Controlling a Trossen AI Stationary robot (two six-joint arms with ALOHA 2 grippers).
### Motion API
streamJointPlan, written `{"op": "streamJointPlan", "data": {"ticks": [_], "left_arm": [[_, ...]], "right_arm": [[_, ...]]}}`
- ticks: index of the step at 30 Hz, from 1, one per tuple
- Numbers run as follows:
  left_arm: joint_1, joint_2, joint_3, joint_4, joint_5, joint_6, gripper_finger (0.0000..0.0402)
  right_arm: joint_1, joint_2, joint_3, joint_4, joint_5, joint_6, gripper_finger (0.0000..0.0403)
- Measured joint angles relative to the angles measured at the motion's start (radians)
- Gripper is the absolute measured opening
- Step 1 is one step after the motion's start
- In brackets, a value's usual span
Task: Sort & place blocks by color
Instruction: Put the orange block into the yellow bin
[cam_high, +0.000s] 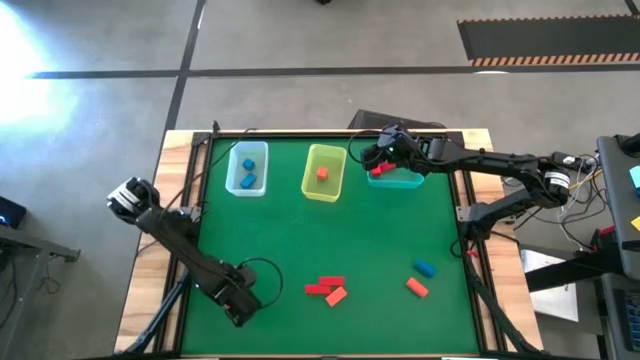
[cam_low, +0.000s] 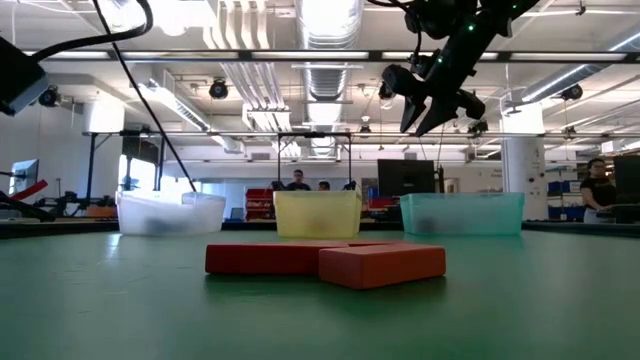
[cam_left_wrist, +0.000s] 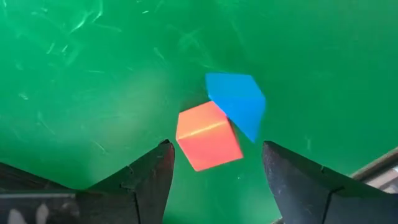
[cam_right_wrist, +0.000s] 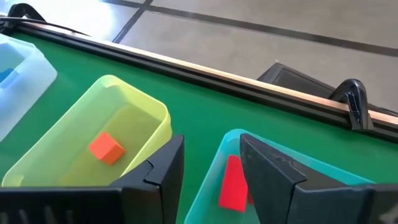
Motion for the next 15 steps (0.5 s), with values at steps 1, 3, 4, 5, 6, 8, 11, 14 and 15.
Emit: {"op": "streamJointPlan", "data": {"ticks": [1, 3, 4, 5, 6, 8, 11, 14, 15], "left_arm": [[-0.002, 0.009, 0.0, -0.003, 0.0, 0.0, 0.0225], [-0.004, 0.019, -0.002, -0.006, 0.0, -0.001, 0.0225], [-0.005, 0.025, -0.002, -0.006, -0.001, -0.001, 0.0225], [-0.005, 0.031, -0.003, -0.005, -0.001, -0.001, 0.0225], [-0.006, 0.038, -0.006, -0.004, -0.001, -0.001, 0.0225], [-0.008, 0.046, -0.016, -0.002, -0.003, -0.001, 0.0225], [-0.011, 0.048, -0.036, 0.009, -0.003, -0.001, 0.0225], [-0.011, 0.047, -0.057, 0.007, -0.003, 0.001, 0.0225], [-0.011, 0.045, -0.063, 0.008, -0.003, 0.001, 0.0223]], "right_arm": [[0.001, 0.0, 0.0, 0.0, -0.003, 0.0, 0.0144], [0.002, 0.0, 0.0, 0.0, -0.01, 0.0, 0.0144], [0.002, 0.0, 0.0, 0.0, -0.017, 0.001, 0.0145], [0.003, 0.0, 0.0, 0.0, -0.018, 0.001, 0.0146], [0.005, 0.0, 0.0, -0.001, -0.018, 0.001, 0.0146], [0.005, 0.0, 0.0, 0.0, -0.018, 0.001, 0.0145], [0.005, 0.0, 0.0, -0.001, -0.018, 0.001, 0.0143], [0.005, 0.0, 0.0, -0.001, -0.022, 0.001, 0.0142], [0.005, 0.0, 0.0, -0.001, -0.024, 0.001, 0.0141]]}}
